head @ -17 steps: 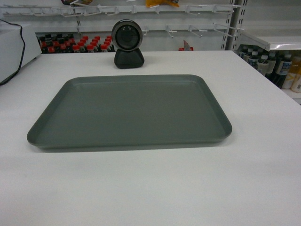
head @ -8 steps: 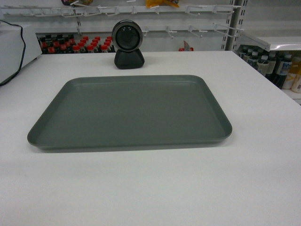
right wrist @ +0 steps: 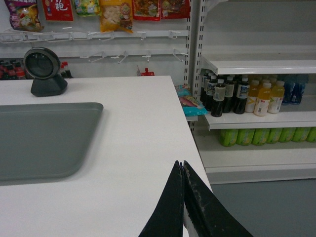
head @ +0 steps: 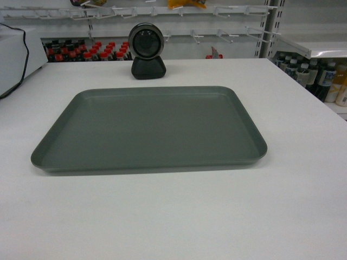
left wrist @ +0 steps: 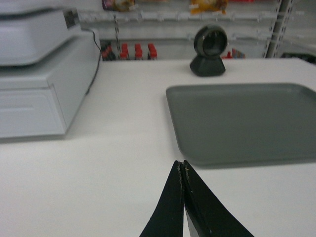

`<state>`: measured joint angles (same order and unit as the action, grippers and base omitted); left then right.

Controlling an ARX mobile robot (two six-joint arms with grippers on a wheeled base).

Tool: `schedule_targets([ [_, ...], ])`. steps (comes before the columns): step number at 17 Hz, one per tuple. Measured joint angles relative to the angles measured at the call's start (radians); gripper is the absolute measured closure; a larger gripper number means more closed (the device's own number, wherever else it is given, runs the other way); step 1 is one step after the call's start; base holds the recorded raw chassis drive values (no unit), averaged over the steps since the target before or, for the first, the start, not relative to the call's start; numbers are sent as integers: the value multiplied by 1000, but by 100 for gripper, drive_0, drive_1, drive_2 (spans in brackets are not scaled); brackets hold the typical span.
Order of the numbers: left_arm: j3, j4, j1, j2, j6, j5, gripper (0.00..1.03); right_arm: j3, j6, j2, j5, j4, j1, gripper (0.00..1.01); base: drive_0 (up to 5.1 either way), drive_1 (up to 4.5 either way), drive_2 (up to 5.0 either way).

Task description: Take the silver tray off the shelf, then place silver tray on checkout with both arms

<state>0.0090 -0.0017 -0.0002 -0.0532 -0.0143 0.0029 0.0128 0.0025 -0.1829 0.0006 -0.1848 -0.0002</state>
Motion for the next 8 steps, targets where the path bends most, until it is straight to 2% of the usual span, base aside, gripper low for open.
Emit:
schedule_targets([
  [1,0,13,0,45,1,-1,101,0,0,13,0,15,0,99,0,0,0],
  [2,3,1,0,43,0,-3,101,0,0,108,-4,164,0,99,0,0,0],
  [3,0,-6,0,43,0,-6,101,0,0,180,0,180,0,99,0,0,0],
  [8,0,-2,0,43,0,-3,101,0,0,179,1,188,0,99,0,0,0],
])
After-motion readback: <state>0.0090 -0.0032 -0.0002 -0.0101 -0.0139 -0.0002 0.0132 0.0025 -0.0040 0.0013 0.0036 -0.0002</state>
